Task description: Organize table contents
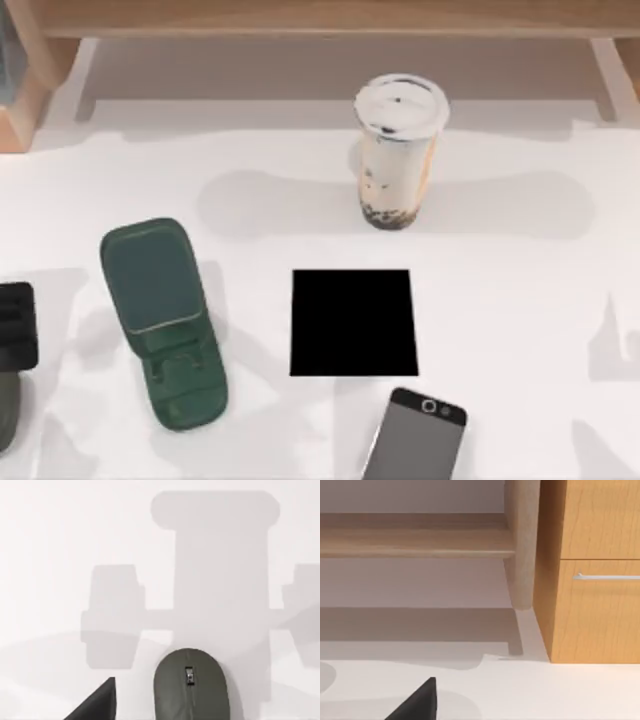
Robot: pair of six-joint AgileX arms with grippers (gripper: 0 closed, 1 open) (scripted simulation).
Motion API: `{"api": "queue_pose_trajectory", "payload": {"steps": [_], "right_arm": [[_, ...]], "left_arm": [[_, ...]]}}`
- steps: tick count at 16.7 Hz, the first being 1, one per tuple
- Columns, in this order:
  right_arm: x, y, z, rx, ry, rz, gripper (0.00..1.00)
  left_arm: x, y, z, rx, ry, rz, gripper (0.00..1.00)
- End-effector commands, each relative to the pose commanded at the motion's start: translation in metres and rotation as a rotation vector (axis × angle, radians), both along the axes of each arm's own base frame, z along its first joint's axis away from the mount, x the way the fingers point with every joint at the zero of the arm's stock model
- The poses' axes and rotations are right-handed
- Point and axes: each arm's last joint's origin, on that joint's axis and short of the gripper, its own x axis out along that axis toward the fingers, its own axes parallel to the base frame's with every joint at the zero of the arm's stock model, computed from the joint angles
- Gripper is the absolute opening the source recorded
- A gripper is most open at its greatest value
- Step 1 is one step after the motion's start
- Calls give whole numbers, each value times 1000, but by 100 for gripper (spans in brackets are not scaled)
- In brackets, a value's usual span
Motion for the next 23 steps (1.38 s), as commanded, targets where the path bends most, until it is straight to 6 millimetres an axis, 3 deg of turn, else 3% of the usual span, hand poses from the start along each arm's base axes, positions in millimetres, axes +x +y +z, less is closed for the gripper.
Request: {"api": "queue_pose_trajectory", "payload": {"steps": [5, 9, 17, 23], "right_arm": [[0, 0, 0, 0, 0, 0, 100], [0, 0, 0, 0, 0, 0, 100], [0, 0, 0, 0, 0, 0, 100], [0, 0, 0, 0, 0, 0, 100]], "left_arm": [[44, 7, -6, -28, 414, 34, 100], [67, 11, -6, -43, 598, 53, 100], [70, 11, -11, -44, 627, 54, 100], [75, 12, -67, -44, 615, 56, 100]]}}
